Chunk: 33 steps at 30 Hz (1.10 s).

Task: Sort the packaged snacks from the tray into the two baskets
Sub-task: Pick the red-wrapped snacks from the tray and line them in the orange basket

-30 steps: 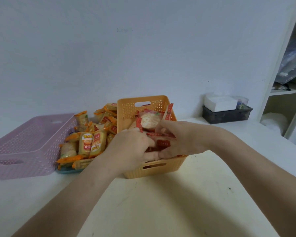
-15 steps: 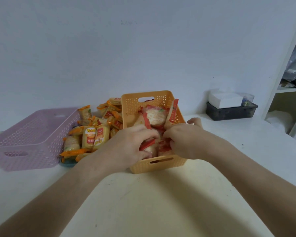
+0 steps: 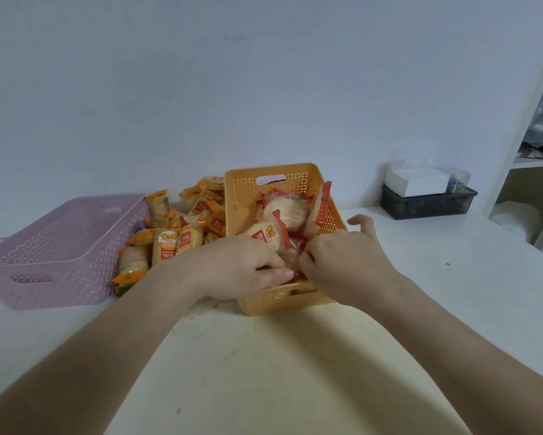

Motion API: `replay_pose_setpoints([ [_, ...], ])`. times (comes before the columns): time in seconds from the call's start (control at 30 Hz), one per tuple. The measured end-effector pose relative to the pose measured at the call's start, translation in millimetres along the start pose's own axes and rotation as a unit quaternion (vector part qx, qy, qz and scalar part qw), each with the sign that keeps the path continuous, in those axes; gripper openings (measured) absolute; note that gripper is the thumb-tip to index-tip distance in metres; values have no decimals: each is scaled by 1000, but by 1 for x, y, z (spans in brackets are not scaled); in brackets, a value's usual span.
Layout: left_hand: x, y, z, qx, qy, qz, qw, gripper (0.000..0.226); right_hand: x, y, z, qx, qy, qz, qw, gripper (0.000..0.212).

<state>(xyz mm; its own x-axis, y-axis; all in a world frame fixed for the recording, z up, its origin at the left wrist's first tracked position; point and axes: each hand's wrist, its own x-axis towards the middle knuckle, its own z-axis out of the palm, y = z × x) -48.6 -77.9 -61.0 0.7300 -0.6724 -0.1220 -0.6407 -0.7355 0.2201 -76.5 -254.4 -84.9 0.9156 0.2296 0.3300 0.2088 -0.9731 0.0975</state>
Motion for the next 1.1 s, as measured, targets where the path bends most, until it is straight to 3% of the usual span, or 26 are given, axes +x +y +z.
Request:
replay_pose_setpoints([
  [0.1,2,3,-1,-51,-11,-7,999,43,1,-6,-10,2,-14,-41,999,44],
  [0.2,7,2,-4,-98,140,-33,985,14,9,-2,-17,106,-48,-2,993,41],
  [0.27,13,0,-7,-52,208,-46,976,24,18,2,-20,160,-43,8,986,33],
  [0.4,32,3,-12,172,105,-77,976,53,32,4,-27,126,-73,10,989,28],
  [0.5,43,4,-15,179,15,-110,978,71,37,1,-26,91,-109,7,990,29],
  [0.63,41,4,-19,168,100,-76,978,77,40,-1,-23,78,-156,5,985,31],
  [0.77,32,-1,-21,122,128,-81,981,57,50,1,-21,92,-214,28,972,32],
  [0.87,16,-3,-18,55,259,-77,961,28,60,5,-20,115,-209,42,970,27],
  [0.93,2,0,-12,24,322,-73,944,24,65,8,-16,130,-206,50,968,27],
  [1.1,-14,1,5,76,229,-66,968,29,65,5,-4,163,-213,48,962,43],
])
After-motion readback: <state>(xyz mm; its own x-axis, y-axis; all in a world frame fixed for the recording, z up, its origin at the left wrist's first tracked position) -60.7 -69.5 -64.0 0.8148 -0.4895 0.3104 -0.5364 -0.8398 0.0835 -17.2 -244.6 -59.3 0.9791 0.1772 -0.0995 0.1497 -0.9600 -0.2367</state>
